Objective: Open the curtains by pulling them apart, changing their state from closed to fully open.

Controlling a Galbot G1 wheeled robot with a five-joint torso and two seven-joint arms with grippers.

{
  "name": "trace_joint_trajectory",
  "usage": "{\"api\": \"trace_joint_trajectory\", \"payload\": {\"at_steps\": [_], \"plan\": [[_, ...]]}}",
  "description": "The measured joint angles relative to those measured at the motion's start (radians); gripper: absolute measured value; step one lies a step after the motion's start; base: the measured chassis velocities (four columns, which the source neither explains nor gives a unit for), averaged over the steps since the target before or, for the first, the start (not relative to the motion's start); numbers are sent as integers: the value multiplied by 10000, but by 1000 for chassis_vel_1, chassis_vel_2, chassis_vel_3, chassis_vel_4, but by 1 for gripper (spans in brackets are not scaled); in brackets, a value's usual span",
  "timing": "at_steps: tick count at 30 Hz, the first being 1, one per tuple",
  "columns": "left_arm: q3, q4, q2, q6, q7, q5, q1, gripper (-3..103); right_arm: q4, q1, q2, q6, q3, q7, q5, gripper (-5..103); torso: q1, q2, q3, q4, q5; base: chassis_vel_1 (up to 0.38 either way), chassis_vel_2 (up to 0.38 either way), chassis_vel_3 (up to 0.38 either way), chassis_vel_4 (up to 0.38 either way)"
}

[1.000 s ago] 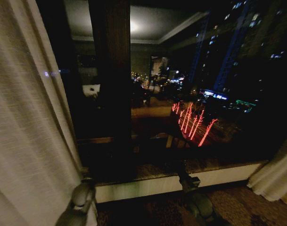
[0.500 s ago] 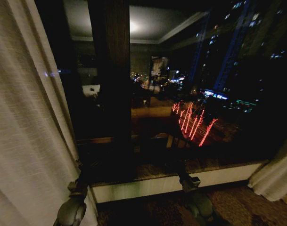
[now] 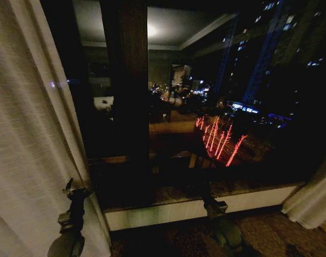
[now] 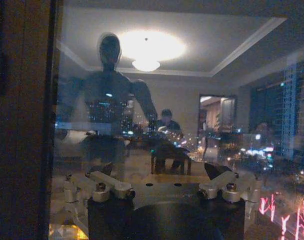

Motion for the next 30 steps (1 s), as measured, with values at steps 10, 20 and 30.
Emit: {"api": "trace_joint_trajectory", "payload": {"at_steps": [10, 20, 30], "plan": [[602, 356, -344, -268, -314, 956, 51, 100, 0, 0, 0, 0, 0, 0, 0, 100, 0, -1, 0, 0, 1, 0, 0, 0, 0], [773, -565, -1039, -484, -629, 2126, 997, 100, 0, 0, 0, 0, 0, 0, 0, 100, 0, 0, 0, 1, 3, 0, 0, 0, 0], [257, -459, -702, -682, -792, 1547, 1104, 100, 0, 0, 0, 0, -1, -1, 0, 100, 0, -1, 0, 2, -1, 0, 0, 0, 0]]}}
